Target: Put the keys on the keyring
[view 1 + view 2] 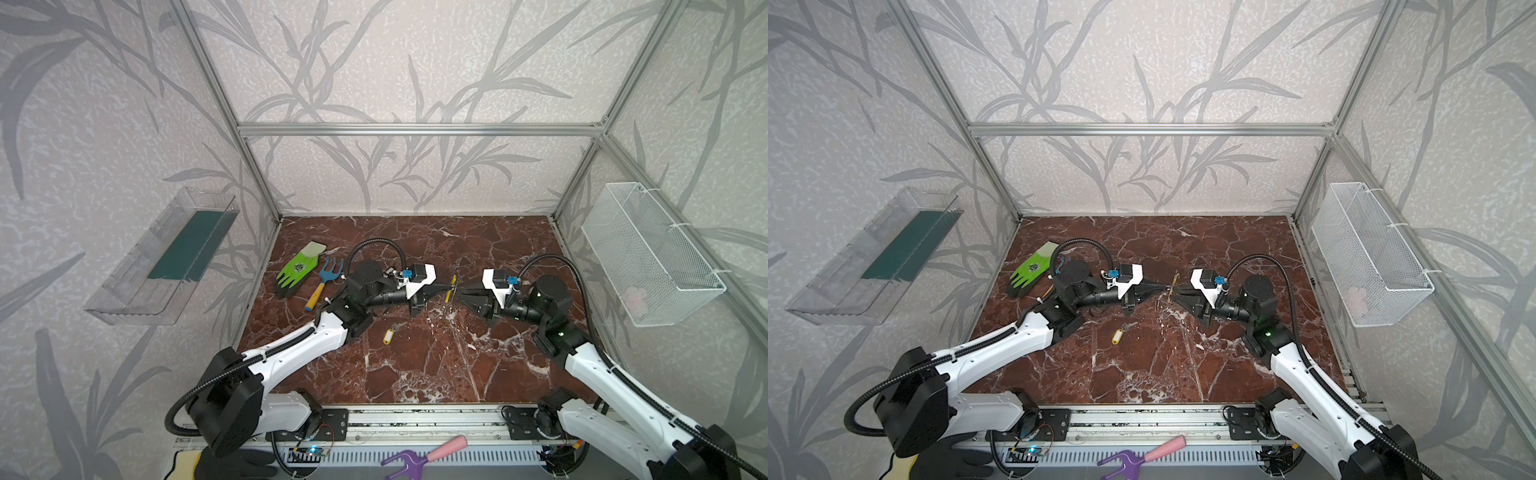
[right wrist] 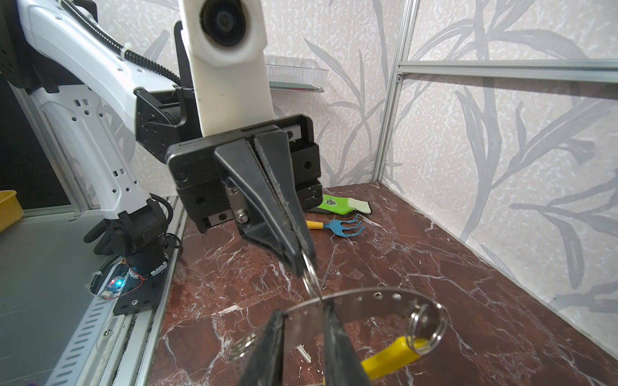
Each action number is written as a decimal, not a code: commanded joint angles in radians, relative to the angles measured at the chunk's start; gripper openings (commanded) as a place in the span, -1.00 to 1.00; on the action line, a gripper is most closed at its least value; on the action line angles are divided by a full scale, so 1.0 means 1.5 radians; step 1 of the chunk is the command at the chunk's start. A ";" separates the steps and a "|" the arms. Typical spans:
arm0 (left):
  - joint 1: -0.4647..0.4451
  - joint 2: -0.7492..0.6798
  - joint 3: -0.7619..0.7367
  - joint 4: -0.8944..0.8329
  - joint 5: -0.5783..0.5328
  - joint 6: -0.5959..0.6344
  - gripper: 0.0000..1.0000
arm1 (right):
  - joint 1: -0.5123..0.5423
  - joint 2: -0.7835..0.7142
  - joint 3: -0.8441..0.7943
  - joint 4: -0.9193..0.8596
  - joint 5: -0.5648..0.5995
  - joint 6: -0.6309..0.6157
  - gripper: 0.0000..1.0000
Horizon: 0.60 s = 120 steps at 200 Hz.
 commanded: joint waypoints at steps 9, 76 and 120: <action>0.000 0.006 0.025 -0.015 0.032 0.003 -1.00 | -0.001 0.000 0.003 0.040 -0.014 -0.011 -0.60; 0.000 0.018 0.042 -0.042 0.047 0.019 -1.00 | -0.002 0.019 0.002 0.058 -0.014 -0.015 -0.67; 0.002 0.017 0.046 -0.037 0.039 0.023 -1.00 | -0.002 0.027 0.001 0.054 -0.024 -0.020 -0.76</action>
